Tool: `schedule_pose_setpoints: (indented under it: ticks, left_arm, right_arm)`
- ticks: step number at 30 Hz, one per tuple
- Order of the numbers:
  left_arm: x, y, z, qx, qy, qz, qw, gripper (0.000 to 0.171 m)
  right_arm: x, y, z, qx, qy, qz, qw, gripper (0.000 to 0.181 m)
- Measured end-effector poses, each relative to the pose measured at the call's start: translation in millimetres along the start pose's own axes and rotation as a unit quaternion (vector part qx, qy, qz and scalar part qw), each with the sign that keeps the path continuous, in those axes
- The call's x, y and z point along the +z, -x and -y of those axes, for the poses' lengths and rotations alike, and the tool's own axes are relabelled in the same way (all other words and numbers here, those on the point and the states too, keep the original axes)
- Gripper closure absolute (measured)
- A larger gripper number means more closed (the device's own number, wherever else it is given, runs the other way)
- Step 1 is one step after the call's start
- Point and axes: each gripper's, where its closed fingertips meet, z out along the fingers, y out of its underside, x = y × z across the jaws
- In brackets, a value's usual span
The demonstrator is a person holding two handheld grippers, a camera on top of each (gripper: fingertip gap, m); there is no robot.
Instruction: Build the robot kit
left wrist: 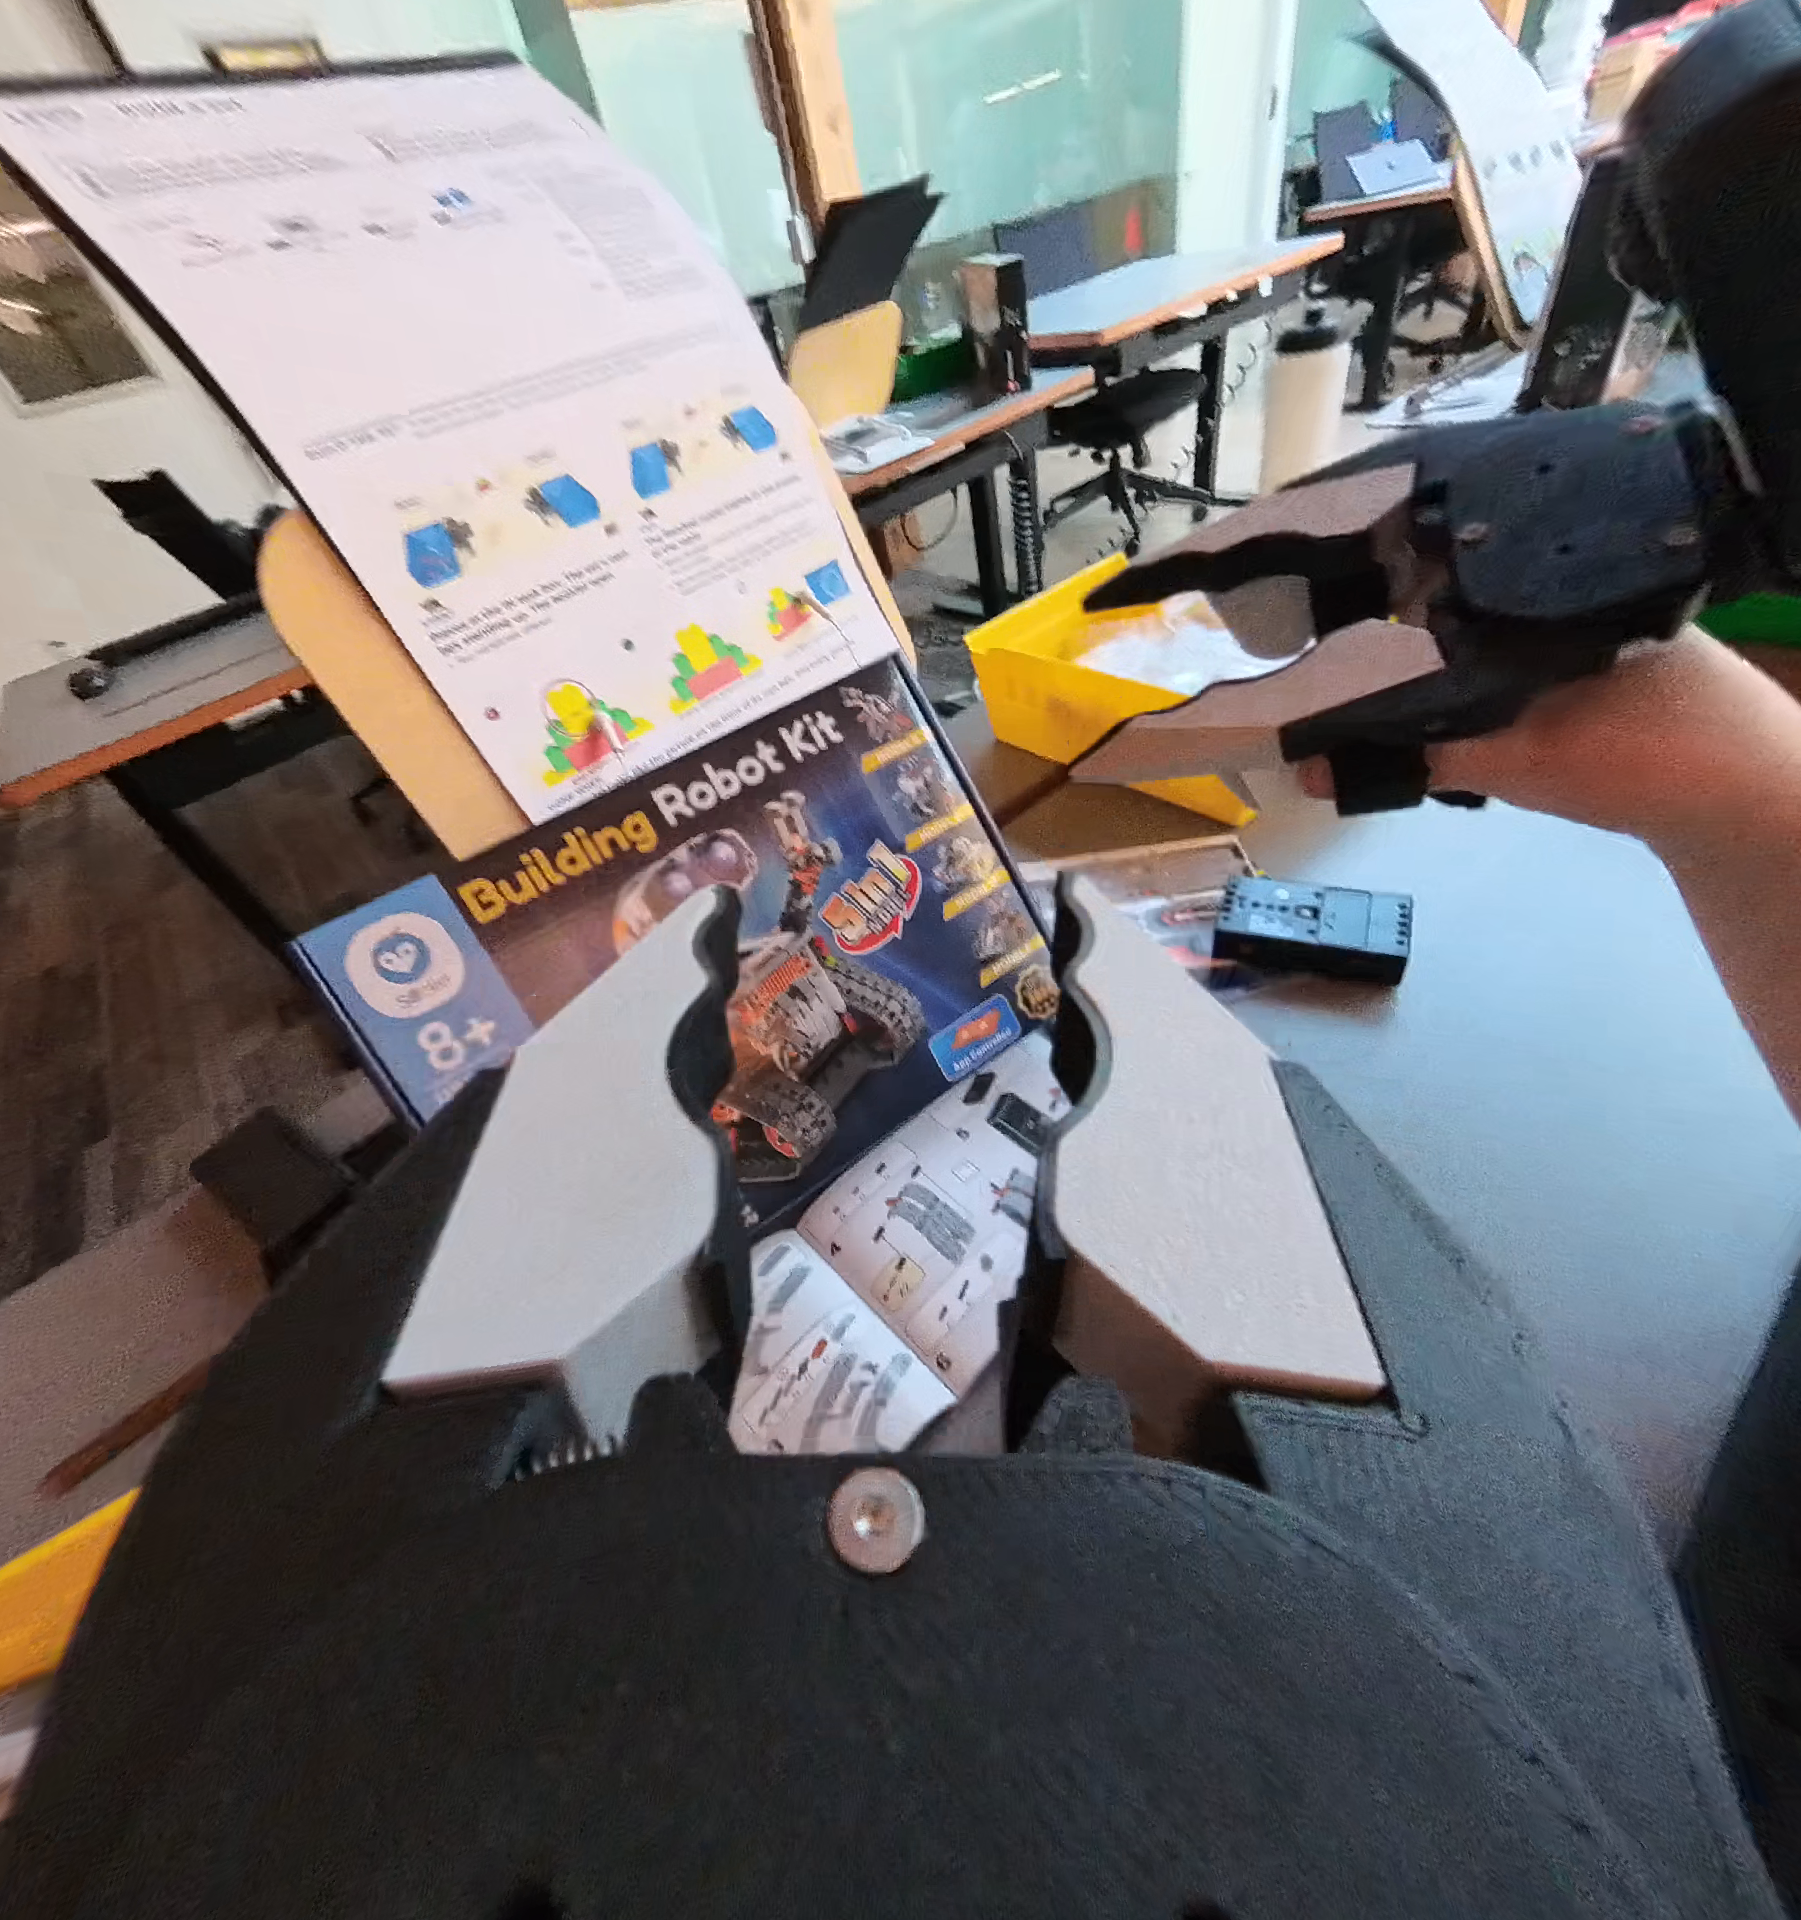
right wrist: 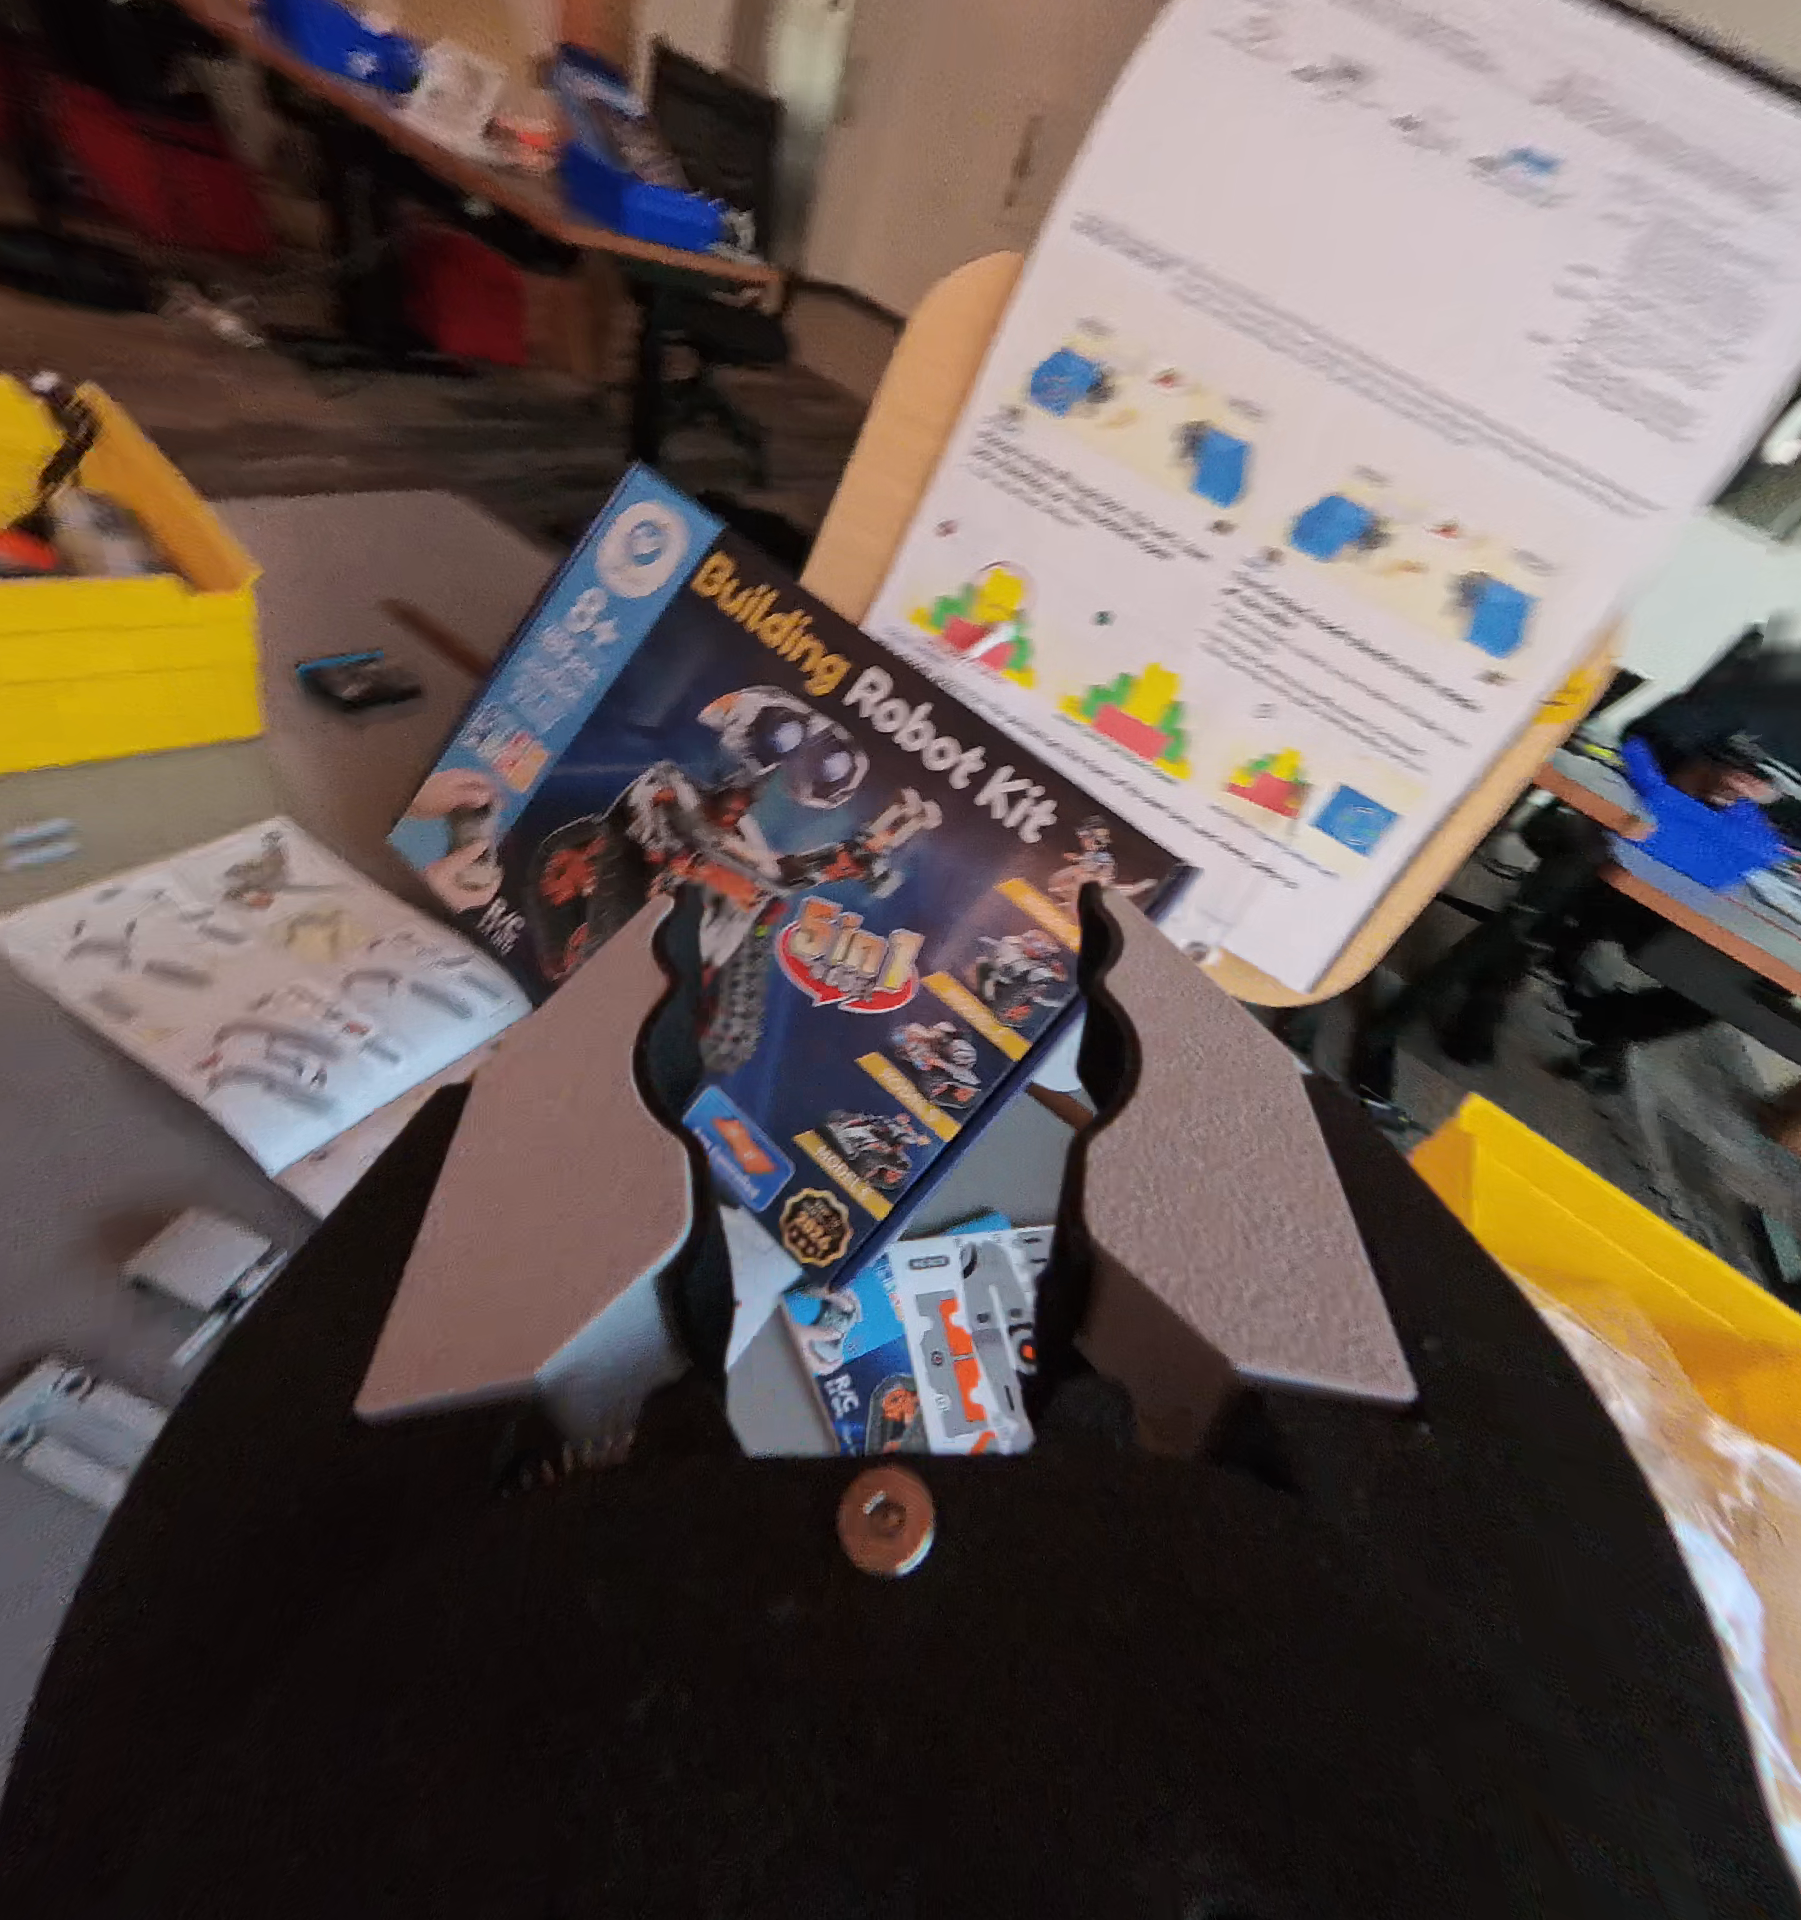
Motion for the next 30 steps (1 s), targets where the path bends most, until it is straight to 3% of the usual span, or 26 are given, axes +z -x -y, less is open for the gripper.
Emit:
schedule_pose_setpoints:
  ticks: [4, 7, 9, 12, 14, 15, 16, 18, 20, 22, 28, 30]
  left_arm:
    - [-6.4, -14.7, -67.9, -0.064, 0.057, -0.061, 0.994, 0.134]
    - [-25.6, -29.4, -142.2, -0.125, 0.114, -0.090, 0.981, 0.171]
    - [-41.4, -43.4, -186.2, -0.162, 0.149, -0.107, 0.970, 0.171]
    - [-62.4, -56.4, -226.7, -0.198, 0.180, -0.106, 0.958, 0.171]
    - [-74.1, -62.6, -239.2, -0.209, 0.190, -0.103, 0.954, 0.153]
    - [-78.5, -64.1, -242.4, -0.215, 0.190, -0.101, 0.952, 0.145]
    - [-81.9, -66.5, -244.7, -0.224, 0.189, -0.103, 0.951, 0.139]
    - [-85.9, -73.9, -248.8, -0.247, 0.187, -0.116, 0.944, 0.132]
    - [-86.0, -80.2, -253.2, -0.268, 0.189, -0.130, 0.936, 0.131]
    - [-83.7, -84.6, -257.9, -0.282, 0.196, -0.136, 0.929, 0.133]
    - [-56.5, -87.4, -251.6, -0.281, 0.229, -0.114, 0.925, 0.143]
    - [-47.3, -85.3, -259.2, -0.250, 0.269, -0.088, 0.926, 0.141]
  right_arm:
    - [25.2, 49.3, -23.7, -0.040, 0.031, 0.108, 0.993, 0.120]
    - [31.8, 91.1, -33.3, -0.069, 0.031, 0.194, 0.978, 0.181]
    - [26.3, 107.4, -23.3, -0.068, 0.014, 0.225, 0.972, 0.181]
    - [-6.6, 134.9, 13.1, -0.084, -0.072, 0.290, 0.951, 0.181]
    - [-30.1, 165.0, 10.6, -0.116, -0.077, 0.361, 0.922, 0.175]
    - [-36.9, 182.6, -4.5, -0.137, -0.050, 0.398, 0.906, 0.158]
    - [-40.4, 199.2, -26.5, -0.162, -0.016, 0.429, 0.888, 0.144]
    - [-30.6, 215.1, -75.8, -0.201, 0.046, 0.436, 0.876, 0.138]
    - [-31.6, 230.3, -117.8, -0.174, 0.092, 0.463, 0.864, 0.134]
    - [-32.8, 244.6, -132.6, -0.131, 0.073, 0.473, 0.868, 0.135]
    - [-19.1, 253.8, -149.4, -0.150, 0.055, 0.450, 0.879, 0.138]
    - [-19.7, 255.1, -152.8, -0.150, 0.057, 0.452, 0.877, 0.140]
